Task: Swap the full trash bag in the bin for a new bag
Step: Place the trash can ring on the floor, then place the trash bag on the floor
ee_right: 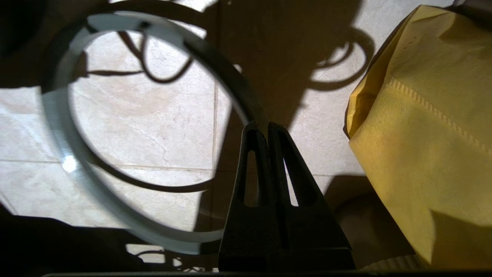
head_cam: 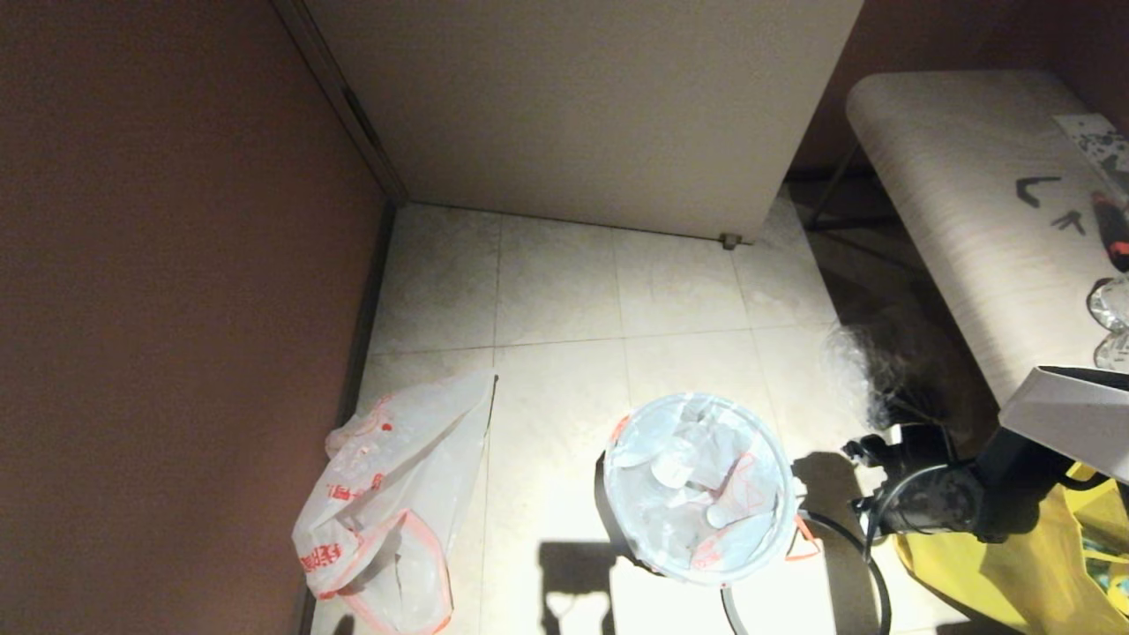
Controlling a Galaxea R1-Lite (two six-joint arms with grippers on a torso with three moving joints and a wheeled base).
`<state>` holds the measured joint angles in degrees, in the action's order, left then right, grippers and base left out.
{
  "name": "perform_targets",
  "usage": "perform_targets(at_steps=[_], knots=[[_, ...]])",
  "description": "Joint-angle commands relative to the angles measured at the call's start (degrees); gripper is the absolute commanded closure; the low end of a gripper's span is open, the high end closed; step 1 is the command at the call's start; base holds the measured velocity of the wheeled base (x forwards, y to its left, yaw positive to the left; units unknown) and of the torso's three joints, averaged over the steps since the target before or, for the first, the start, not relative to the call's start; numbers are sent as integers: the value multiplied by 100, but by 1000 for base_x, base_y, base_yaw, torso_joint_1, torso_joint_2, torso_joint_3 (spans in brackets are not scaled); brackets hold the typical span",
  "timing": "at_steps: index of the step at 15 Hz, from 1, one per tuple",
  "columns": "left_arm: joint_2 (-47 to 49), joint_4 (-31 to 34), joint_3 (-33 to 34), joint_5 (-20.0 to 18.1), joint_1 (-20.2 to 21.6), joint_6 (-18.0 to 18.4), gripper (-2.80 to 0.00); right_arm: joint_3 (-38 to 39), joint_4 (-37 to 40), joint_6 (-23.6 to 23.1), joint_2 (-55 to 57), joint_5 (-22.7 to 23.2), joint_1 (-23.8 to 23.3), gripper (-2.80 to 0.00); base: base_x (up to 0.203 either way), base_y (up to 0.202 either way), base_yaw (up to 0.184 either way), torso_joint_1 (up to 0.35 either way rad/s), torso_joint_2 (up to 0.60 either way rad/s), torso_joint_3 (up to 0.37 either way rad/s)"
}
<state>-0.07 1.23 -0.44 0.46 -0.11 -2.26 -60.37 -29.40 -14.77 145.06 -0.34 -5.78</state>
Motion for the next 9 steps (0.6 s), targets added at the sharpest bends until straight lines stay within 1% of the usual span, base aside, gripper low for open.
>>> perform_targets(at_steps=[1,4,5,7,9], knots=[[7,0,0,1,0,-3,0,-477,231,-22,484,-96,18,0,0,0,0,0,0,0],[7,0,0,-1,2,-3,0,-354,273,-8,484,-143,115,0,0,0,0,0,0,0],[7,0,0,3,2,-3,0,-229,260,-8,385,-162,120,-280,0,0,0,0,0,0],[7,0,0,-2,2,-3,0,-80,251,29,244,-228,134,-280,0,0,0,0,0,0],[7,0,0,-1,2,-3,0,319,249,159,-146,-337,183,-280,0,0,0,0,0,0]])
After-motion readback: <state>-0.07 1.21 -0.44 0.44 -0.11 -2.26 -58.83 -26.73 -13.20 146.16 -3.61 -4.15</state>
